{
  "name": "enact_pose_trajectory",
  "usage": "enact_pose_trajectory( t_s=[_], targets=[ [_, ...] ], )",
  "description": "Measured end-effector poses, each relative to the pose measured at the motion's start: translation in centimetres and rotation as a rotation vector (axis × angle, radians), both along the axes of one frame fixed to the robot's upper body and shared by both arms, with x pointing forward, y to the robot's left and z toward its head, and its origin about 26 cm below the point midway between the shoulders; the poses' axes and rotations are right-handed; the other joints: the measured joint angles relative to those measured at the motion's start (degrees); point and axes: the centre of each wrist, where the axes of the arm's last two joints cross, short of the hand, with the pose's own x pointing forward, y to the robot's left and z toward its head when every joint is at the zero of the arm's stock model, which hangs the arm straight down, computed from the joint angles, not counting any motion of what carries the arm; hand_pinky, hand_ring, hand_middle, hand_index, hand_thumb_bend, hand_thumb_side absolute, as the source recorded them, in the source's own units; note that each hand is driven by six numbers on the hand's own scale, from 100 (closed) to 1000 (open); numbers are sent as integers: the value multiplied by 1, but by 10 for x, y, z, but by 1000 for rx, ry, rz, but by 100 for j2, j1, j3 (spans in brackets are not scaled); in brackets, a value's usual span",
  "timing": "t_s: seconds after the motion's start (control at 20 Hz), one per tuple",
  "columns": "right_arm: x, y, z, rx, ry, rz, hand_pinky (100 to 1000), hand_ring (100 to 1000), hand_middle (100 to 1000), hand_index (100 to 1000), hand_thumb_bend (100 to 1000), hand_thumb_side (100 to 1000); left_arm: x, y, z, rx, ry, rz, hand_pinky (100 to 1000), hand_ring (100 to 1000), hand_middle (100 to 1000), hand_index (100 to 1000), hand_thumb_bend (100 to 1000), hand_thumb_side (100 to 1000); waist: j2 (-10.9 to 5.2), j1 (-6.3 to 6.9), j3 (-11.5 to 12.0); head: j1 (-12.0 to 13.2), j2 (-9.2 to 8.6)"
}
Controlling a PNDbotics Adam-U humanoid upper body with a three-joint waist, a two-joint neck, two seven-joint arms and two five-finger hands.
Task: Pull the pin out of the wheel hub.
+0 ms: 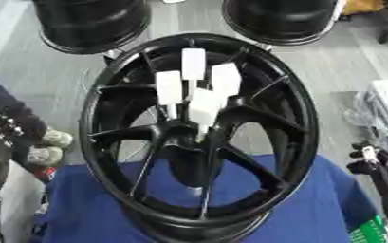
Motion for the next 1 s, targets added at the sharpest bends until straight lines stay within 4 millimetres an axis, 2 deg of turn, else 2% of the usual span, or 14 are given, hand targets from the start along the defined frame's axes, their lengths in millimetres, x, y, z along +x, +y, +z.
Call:
enact_pose_trajectory(
  t_s=[0.15,0.25,0.3,0.55,0.75,1.0],
  targets=[
    [0,0,0,0,1,-1,594,547,584,718,100,891,2,13,26,105,-75,-9,730,631,594,677,390,660,-25,23,-4,-34,-4],
    [-1,-1,-1,0,6,-2,594,547,584,718,100,890,4,24,52,217,-142,-32,732,641,603,687,392,617,-47,51,-21,-61,-17],
    [-2,-1,-2,-1,9,-3,593,546,584,718,100,891,5,28,66,283,-174,-50,733,649,612,698,405,568,-59,66,-30,-72,-31],
    [-3,-2,-2,-6,12,-3,593,547,584,718,100,892,12,35,135,743,-268,-228,741,684,671,769,500,485,-116,144,-133,-75,-73],
    [-4,-3,-3,-20,22,4,593,546,584,718,100,892,24,21,175,1117,-300,-412,743,696,688,780,579,441,-178,231,-202,-25,-73],
    [-5,-5,-4,-35,32,13,593,546,584,717,100,892,46,-8,190,1390,-311,-577,744,682,699,792,629,477,-233,287,-241,-14,-68]
  ],
)
